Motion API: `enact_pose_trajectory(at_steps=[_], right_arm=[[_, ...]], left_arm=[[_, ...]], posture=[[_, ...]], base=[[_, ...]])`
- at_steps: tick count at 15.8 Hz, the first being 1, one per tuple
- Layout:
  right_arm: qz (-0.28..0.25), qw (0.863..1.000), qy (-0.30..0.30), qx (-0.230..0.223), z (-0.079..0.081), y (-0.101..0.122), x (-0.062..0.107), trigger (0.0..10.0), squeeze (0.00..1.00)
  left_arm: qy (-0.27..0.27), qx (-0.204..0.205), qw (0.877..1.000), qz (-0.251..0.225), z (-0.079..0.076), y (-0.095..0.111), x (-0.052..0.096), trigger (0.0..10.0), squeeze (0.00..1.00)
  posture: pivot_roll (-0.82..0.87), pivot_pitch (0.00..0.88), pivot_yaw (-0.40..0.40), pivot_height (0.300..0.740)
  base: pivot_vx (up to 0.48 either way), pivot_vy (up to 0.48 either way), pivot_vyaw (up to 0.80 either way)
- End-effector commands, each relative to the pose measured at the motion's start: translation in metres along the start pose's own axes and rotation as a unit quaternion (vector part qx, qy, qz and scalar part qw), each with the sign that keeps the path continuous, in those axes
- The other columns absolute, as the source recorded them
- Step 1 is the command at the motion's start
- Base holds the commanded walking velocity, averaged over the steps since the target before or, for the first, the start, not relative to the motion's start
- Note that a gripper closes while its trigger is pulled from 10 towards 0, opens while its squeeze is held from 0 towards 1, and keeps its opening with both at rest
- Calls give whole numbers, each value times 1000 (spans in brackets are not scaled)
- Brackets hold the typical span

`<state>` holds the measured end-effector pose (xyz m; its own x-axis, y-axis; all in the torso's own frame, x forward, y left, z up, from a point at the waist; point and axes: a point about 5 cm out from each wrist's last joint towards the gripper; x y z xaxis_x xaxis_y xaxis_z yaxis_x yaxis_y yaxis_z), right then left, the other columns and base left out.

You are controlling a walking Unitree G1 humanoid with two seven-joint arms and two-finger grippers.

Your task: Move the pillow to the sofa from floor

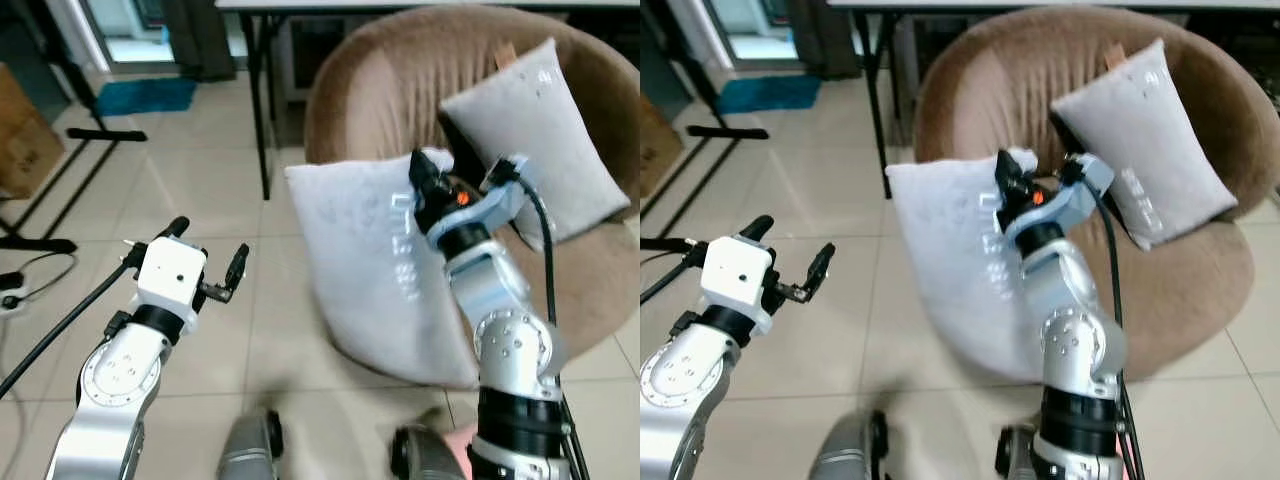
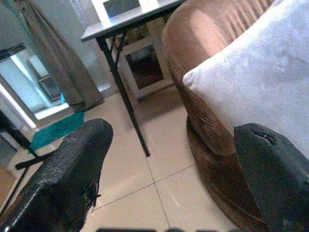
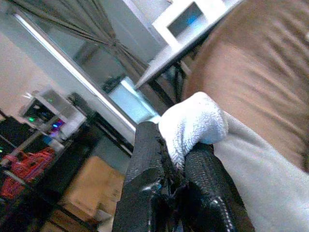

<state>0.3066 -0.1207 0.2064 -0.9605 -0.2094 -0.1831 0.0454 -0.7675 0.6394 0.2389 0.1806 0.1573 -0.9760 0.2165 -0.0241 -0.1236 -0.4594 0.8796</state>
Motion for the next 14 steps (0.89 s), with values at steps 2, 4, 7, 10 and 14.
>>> enact_pose_trajectory(at_steps=[2, 4, 7, 10, 14], right_arm=[[-47, 998, 33, -1, 16, 20, -1, 10000, 0], [-60, 998, 33, -1, 18, 28, -5, 10000, 0], [-41, 999, 12, 9, 9, 19, -2, 10000, 0], [-1, 999, -8, 41, -1, 0, 1, 10000, 0], [32, 997, -2, 67, -2, -16, 4, 10000, 0]], left_arm=[[7, -3, 1000, -3, 2, 1, 0, 10000, 0], [6, -1, 1000, -4, 1, 1, 0, 10000, 0], [8, 0, 1000, -6, 3, 1, -1, 10000, 0], [6, 0, 1000, -9, 4, 2, -3, 10000, 0], [2, 3, 1000, -14, 5, 3, -4, 10000, 0]], posture=[[28, 0, 23, 702], [28, 0, 21, 722], [26, 0, 25, 740], [24, 0, 33, 740], [30, 0, 38, 740]], base=[[0, 0, 0], [0, 0, 0], [0, 0, 0], [0, 0, 0], [66, 0, 0]])
Point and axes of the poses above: a point about 5 cm out from each wrist's last joint towards the gripper, its own x axis pointing back from the gripper into the wrist, its own y axis along the axis of the wrist's last joint, z = x × y, and after that the axes turned 9 degrees about -x, right-handed
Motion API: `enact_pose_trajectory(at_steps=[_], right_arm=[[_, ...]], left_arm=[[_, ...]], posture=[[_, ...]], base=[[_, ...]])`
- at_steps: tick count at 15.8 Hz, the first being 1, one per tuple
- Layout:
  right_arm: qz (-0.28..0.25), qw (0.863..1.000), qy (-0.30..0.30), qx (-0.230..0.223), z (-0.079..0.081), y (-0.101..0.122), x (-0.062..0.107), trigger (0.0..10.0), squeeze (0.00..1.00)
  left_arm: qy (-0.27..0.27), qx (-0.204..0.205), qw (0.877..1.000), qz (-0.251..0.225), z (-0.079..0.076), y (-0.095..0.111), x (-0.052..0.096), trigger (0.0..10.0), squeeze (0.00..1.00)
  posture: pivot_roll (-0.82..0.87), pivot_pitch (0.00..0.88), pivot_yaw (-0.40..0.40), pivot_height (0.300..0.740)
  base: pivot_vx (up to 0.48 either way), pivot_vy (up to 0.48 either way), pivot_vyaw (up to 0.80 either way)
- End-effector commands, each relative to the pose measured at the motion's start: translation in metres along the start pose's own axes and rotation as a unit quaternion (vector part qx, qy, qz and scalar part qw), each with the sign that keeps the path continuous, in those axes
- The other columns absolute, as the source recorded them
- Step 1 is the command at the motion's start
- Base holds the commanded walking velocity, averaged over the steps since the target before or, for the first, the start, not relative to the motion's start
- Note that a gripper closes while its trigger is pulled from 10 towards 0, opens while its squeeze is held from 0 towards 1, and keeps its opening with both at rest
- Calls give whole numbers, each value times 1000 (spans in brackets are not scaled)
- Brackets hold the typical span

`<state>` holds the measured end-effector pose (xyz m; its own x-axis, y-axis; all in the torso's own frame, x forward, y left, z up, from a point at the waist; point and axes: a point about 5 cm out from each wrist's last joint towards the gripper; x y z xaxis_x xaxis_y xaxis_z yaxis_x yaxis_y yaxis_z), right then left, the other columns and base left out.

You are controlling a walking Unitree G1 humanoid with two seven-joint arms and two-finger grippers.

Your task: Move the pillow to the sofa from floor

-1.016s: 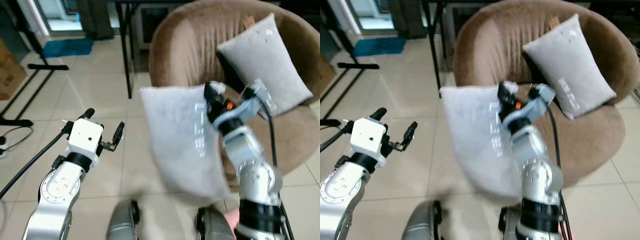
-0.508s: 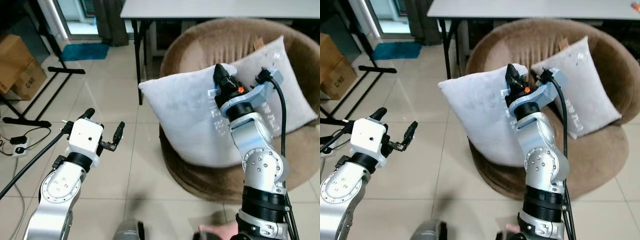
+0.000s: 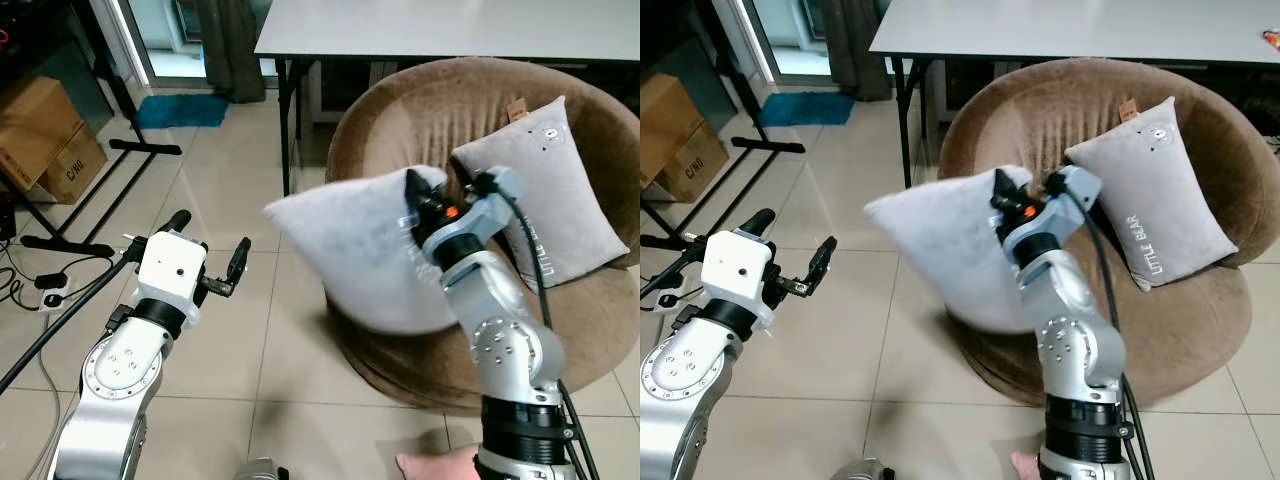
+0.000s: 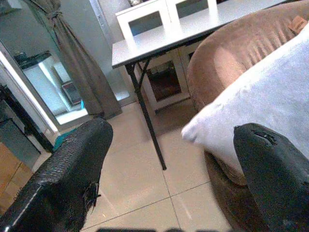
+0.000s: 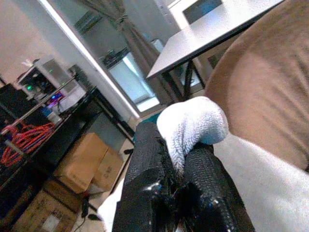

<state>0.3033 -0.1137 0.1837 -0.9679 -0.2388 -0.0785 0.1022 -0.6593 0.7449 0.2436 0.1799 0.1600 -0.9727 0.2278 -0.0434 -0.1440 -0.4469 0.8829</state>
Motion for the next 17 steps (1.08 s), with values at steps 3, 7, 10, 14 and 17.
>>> enact_pose_trajectory(at_steps=[3, 7, 10, 14, 17], right_arm=[[-2, 1000, 30, 8, 10, -2, -2, 10000, 0], [1, 999, 37, 15, 12, -6, -4, 10000, 0], [-2, 999, 41, 19, 13, -6, -4, 10000, 0], [-3, 999, 45, 20, 14, -8, -5, 10000, 0], [-1, 999, 47, 21, 14, -9, -6, 10000, 0]], left_arm=[[1, -2, 1000, -4, 5, 1, 1, 10000, 0], [-2, -3, 1000, -3, 6, 0, 3, 10000, 0], [-3, -4, 1000, -4, 6, 0, 3, 10000, 0], [-5, -6, 1000, -4, 6, 0, 4, 10000, 0], [-6, -7, 1000, -4, 6, 1, 4, 10000, 0]], posture=[[38, 0, 40, 740], [42, 0, 40, 740], [44, 0, 40, 740], [49, 0, 36, 740], [51, 0, 35, 740]], base=[[301, 0, -260], [316, 0, -784], [322, 0, 0], [322, 0, 0], [322, 0, 0]])
Point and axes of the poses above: a point about 5 cm out from each wrist's last joint towards the gripper, its own x axis pointing back from the gripper into the wrist, its own y axis along the axis of the wrist's last joint, z = x × y, and after that the axes turned 9 degrees about -x, right-handed
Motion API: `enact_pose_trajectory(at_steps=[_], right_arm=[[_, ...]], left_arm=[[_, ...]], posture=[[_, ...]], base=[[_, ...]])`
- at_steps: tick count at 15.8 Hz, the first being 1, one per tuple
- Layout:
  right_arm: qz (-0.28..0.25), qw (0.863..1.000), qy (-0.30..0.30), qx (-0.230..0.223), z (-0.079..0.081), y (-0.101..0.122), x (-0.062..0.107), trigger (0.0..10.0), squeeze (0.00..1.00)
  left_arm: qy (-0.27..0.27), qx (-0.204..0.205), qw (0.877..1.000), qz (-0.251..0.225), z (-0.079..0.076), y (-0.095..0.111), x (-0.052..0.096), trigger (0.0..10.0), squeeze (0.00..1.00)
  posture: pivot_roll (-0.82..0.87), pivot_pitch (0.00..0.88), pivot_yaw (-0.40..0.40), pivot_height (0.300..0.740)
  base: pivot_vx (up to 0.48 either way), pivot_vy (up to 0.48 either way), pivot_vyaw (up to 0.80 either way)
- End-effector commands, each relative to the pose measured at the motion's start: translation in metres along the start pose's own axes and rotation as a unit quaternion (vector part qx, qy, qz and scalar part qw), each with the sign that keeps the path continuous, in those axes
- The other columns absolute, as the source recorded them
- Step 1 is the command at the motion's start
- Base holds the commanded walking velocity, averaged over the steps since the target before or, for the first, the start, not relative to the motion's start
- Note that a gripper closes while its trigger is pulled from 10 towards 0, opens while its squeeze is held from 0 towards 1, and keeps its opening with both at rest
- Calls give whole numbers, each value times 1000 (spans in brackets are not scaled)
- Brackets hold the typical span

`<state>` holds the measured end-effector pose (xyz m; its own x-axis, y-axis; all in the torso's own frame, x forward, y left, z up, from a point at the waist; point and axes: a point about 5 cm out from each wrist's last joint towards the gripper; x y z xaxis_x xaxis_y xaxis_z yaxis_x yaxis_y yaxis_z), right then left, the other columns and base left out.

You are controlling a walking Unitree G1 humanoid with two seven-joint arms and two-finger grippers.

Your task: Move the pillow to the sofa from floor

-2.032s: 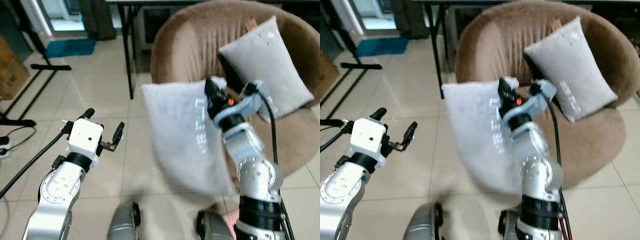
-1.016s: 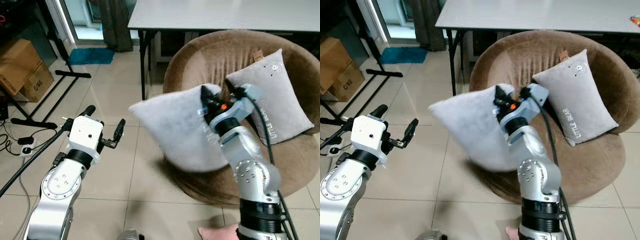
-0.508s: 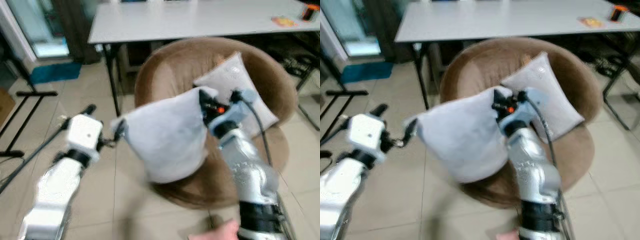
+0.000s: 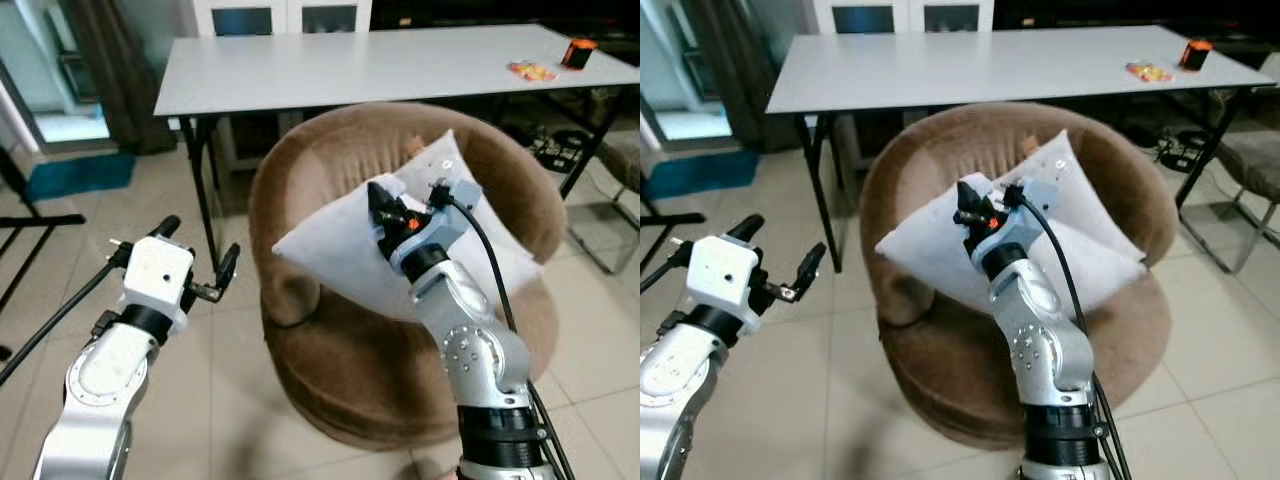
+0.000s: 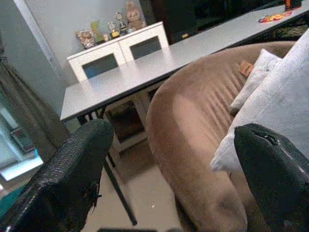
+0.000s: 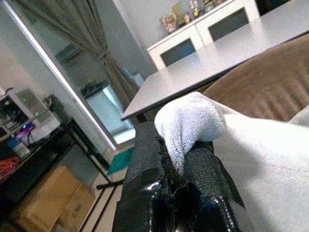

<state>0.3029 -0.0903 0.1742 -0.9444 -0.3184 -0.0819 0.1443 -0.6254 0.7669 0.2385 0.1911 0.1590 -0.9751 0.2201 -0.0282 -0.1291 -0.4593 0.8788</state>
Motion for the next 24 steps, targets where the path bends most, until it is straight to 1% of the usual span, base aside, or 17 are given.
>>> enact_pose_trajectory(at_steps=[1, 8, 15, 16, 18, 20, 21, 24], right_arm=[[-26, 1000, 14, 9, 3, 13, -1, 10000, 0], [-23, 1000, 13, 12, 3, 10, -1, 10000, 0], [-20, 1000, 6, 17, 0, 9, -2, 10000, 0], [-20, 1000, 5, 17, -1, 10, -3, 10000, 0], [-19, 1000, -4, 18, -4, 10, -4, 10000, 0], [-17, 999, -35, 24, -16, 10, -5, 10000, 0], [-18, 999, -41, 30, -21, 12, -4, 10000, 0], [-13, 998, -36, 45, -28, 18, -7, 10000, 0]], left_arm=[[-7, -2, 1000, -13, -3, 6, -3, 10000, 0], [-15, -5, 1000, -12, -5, 6, -2, 10000, 0], [-15, -10, 1000, -7, -4, 6, -1, 10000, 0], [-13, -14, 1000, -4, -4, 5, 0, 10000, 0], [-12, -15, 1000, -3, -4, 4, 1, 10000, 0], [-15, -17, 1000, 0, -4, 3, 3, 10000, 0], [-20, -18, 1000, 3, -4, 2, 4, 10000, 0], [-46, -21, 999, 7, -6, -1, 6, 10000, 0]], posture=[[50, 0, 35, 740], [46, 0, 48, 740], [56, 0, 42, 740], [62, 0, 38, 740], [67, 0, 34, 740], [71, 0, 31, 740], [71, 0, 32, 740], [71, 0, 29, 740]], base=[[319, 0, 0], [320, 0, 0], [312, 0, 0], [0, 0, 0], [0, 0, 0], [0, 0, 0], [0, 0, 0], [0, 0, 0]])
Point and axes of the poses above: a point about 5 cm out from each wrist's last joint towards the gripper, its own x axis pointing back from the gripper into the wrist, its own y axis along the axis of the wrist's last joint, z = x × y, and after that the axes turned 9 degrees about -x, right-handed
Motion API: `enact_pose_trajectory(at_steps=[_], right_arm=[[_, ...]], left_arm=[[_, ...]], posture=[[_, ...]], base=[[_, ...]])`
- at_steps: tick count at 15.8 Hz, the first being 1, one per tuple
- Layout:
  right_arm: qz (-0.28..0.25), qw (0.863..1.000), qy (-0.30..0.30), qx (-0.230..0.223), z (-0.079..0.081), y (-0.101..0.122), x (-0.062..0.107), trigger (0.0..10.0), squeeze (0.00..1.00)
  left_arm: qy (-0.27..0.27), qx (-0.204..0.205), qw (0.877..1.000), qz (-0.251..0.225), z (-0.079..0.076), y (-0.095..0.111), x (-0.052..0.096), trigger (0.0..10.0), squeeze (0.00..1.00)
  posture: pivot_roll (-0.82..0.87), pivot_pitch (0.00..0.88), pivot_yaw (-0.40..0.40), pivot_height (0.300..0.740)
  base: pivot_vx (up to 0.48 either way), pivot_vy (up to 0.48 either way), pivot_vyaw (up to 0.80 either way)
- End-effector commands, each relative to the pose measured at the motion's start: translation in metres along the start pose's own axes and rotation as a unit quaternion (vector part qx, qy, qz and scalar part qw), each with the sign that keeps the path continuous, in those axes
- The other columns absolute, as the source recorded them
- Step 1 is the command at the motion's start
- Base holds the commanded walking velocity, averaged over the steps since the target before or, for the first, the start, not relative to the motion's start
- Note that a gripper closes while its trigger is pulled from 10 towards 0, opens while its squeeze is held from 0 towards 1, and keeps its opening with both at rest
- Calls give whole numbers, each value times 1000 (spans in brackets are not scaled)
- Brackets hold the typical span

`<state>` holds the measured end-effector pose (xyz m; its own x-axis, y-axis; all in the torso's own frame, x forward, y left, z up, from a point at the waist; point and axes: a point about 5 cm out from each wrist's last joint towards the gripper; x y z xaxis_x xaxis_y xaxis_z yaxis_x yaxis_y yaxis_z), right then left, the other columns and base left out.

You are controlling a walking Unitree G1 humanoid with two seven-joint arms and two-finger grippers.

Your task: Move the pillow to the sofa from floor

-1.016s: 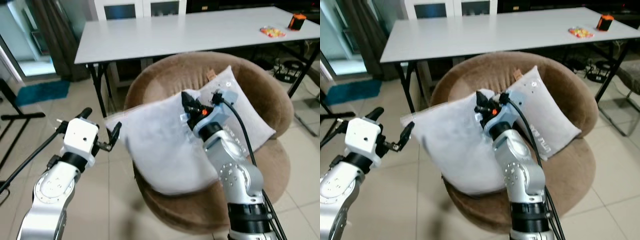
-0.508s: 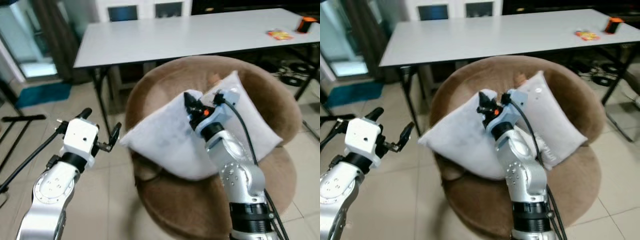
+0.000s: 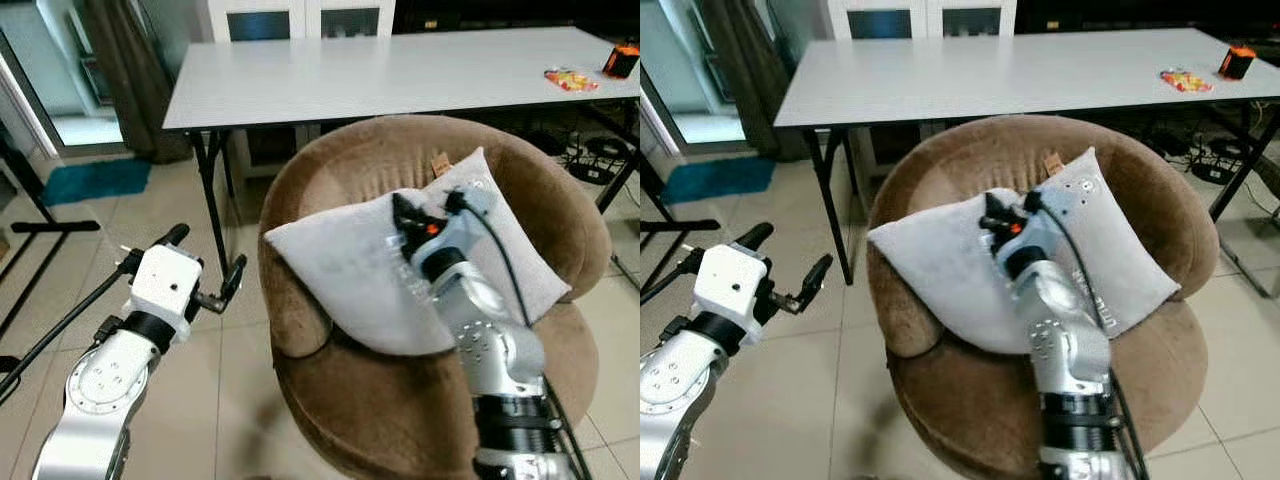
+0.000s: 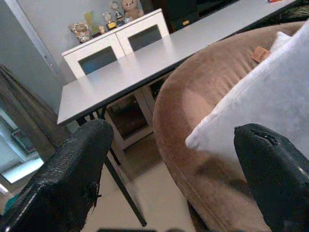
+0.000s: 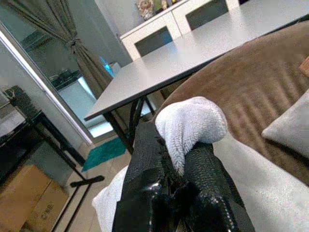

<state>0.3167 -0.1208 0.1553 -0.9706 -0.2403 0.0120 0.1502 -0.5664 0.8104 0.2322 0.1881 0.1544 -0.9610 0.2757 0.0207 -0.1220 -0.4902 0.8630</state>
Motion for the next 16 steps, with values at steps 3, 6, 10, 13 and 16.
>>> enact_pose_trajectory(at_steps=[3, 6, 10, 13, 16], right_arm=[[-11, 999, 25, 44, 0, 14, -13, 10000, 0], [-12, 996, 37, 75, -12, 37, -18, 10000, 0], [17, 983, 141, 114, -21, 81, -4, 10000, 0], [33, 975, 181, 122, -21, 95, 2, 10000, 0], [64, 964, 228, 124, -22, 102, 9, 10000, 0]], left_arm=[[-26, -7, 1000, 4, 0, -1, 4, 10000, 0], [-29, -8, 1000, 9, 3, -3, 10, 10000, 0], [-69, 11, 998, 1, 0, 0, 17, 10000, 0], [-112, 27, 993, -6, -3, 2, 22, 10000, 0], [-140, 35, 990, -3, -2, 2, 28, 10000, 0]], posture=[[81, 0, 20, 740], [91, 0, 9, 740], [91, 0, 5, 740], [86, 0, 5, 740], [80, 0, 1, 740]], base=[[0, 0, 0], [0, 0, 0], [0, 0, 0], [0, 0, 0], [0, 0, 0]])
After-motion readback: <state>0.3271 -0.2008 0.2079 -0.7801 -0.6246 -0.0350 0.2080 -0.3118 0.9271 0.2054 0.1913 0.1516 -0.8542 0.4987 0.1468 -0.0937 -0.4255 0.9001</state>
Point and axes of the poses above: a point about 5 cm out from each wrist's last joint towards the gripper, its own x axis pointing back from the gripper into the wrist, its own y axis along the axis of the wrist's last joint, z = x × y, and after that the axes turned 9 degrees about -x, right-handed
